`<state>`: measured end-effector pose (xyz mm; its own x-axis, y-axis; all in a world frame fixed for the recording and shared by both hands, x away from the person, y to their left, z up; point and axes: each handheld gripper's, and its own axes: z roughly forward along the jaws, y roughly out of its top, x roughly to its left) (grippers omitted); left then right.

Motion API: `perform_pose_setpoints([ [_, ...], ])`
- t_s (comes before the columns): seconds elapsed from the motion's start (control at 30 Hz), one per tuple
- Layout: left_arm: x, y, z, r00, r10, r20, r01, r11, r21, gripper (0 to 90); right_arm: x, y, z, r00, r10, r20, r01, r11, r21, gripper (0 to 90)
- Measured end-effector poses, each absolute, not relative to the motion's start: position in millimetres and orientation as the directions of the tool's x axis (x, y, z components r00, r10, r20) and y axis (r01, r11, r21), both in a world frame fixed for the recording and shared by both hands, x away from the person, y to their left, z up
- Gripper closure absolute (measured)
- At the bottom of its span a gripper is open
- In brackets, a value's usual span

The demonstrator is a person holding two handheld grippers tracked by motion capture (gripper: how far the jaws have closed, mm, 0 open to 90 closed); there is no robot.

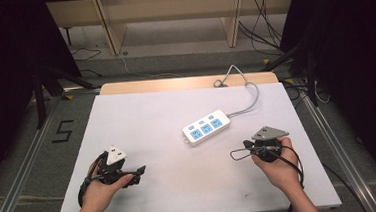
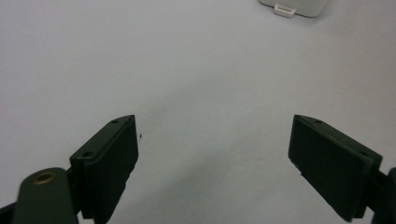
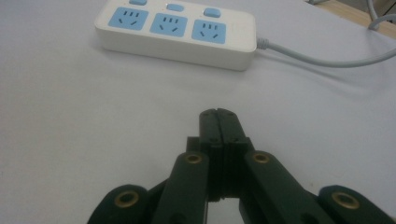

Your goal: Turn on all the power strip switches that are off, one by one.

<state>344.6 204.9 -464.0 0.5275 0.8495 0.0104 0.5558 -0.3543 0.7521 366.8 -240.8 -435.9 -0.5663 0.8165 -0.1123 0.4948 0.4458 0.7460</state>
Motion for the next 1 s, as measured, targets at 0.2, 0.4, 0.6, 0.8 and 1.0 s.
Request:
perform_pose_setpoints([
  [0.2,346,207,-462,0.518,0.855,0.007,0.552,-0.341,0.761,15.6,382,-232,-424,-0.573,0.811,-0.118,0.503,0.462,0.73,90.0],
  [0.4,346,208,-461,0.514,0.858,0.007,0.548,-0.335,0.767,15.7,398,-221,-416,-0.578,0.807,-0.122,0.518,0.478,0.709,90.0],
  [0.6,346,209,-461,0.507,0.862,0.007,0.549,-0.329,0.768,15.7,413,-212,-411,-0.585,0.801,-0.124,0.53,0.494,0.69,90.0],
  [0.8,347,208,-461,0.515,0.857,0.011,0.549,-0.34,0.764,15.9,426,-205,-409,-0.589,0.8,-0.116,0.544,0.498,0.675,90.0],
  [1.0,347,208,-462,0.514,0.857,0.012,0.549,-0.341,0.763,15.8,437,-198,-410,-0.588,0.803,-0.099,0.565,0.495,0.66,90.0],
])
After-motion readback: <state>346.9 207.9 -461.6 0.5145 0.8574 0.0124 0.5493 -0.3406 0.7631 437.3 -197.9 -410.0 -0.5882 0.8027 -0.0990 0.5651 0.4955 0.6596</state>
